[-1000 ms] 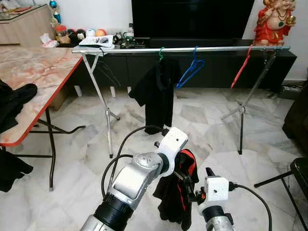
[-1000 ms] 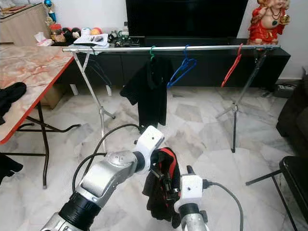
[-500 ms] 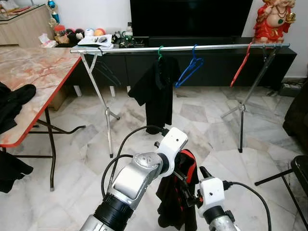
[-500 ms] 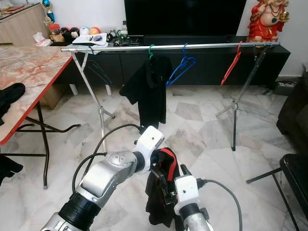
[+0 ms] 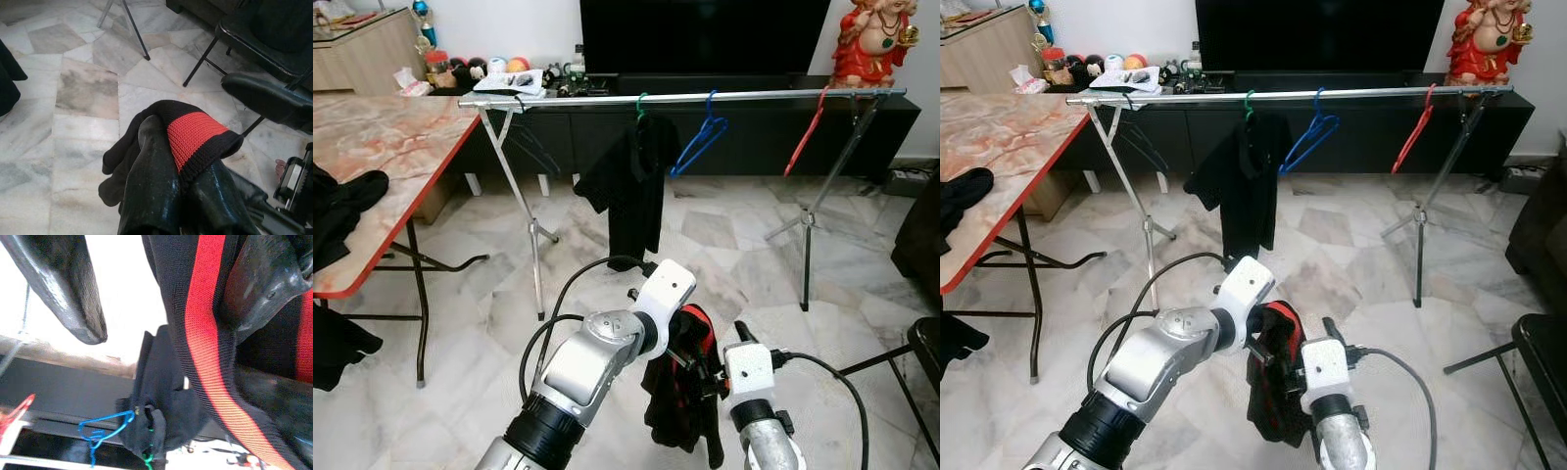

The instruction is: Hang hanger

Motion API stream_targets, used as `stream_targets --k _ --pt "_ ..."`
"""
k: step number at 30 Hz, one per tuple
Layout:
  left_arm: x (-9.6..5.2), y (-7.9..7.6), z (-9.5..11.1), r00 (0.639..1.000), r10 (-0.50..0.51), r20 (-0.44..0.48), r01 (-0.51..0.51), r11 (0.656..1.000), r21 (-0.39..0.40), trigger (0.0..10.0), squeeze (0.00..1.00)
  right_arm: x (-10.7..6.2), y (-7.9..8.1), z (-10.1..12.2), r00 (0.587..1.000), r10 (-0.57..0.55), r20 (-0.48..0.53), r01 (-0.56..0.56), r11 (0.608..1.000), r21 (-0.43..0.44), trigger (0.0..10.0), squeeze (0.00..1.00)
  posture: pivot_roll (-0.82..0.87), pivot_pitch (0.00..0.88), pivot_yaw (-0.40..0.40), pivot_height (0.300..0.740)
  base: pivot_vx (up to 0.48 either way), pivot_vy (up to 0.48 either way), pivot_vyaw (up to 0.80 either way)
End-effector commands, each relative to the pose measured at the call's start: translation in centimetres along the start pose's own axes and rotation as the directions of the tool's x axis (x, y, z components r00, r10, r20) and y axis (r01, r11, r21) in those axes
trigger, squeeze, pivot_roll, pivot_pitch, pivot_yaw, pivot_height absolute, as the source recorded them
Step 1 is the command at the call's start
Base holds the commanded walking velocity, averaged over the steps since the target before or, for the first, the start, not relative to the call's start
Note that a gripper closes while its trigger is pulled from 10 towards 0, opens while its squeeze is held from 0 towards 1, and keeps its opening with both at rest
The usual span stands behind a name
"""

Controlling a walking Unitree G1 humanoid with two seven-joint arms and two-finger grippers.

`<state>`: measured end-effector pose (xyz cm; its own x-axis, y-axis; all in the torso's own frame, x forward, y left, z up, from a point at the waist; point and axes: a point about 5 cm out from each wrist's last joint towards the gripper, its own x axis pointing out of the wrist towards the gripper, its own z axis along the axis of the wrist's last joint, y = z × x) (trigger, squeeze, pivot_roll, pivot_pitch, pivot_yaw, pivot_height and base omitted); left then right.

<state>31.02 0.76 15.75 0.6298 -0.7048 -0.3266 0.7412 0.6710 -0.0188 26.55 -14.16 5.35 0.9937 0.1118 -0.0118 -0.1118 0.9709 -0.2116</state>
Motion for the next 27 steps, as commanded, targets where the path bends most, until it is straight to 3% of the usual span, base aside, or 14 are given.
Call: stream_targets --k 1,10,19,27 --pt "-0.1 -0.3 0.2 1.0 -0.025 0.018 0.025 1.0 -0.01 10.0 0.0 -0.3 -0.3 -0.1 1.0 -0.02 0.004 0.021 1.0 -0.022 10.0 0.0 0.12 0.071 0.048 0.74 0.0 0.0 0.0" --pt "-0.1 -0.2 0.3 1.0 -0.025 0.019 0.025 1.0 -0.009 10.0 0.0 -0.3 0.0 -0.3 1.0 -0.007 0.011 0.008 0.991 -0.134 10.0 0.0 0.12 0.071 0.05 0.74 0.0 0.0 0.0" --pt "-0.1 -0.2 0.3 1.0 -0.025 0.018 0.025 1.0 -0.006 10.0 0.0 1.4 1.1 -0.4 0.998 0.065 -0.017 -0.067 0.991 -0.113 10.0 0.0 0.12 0.072 0.054 0.74 0.0 0.0 0.0" --pt "-0.1 -0.2 0.3 1.0 -0.025 0.019 0.025 1.0 -0.008 10.0 0.0 2.5 0.5 0.2 1.0 0.004 0.008 -0.003 0.989 -0.151 10.0 0.0 0.13 0.074 0.053 0.74 0.0 0.0 0.0"
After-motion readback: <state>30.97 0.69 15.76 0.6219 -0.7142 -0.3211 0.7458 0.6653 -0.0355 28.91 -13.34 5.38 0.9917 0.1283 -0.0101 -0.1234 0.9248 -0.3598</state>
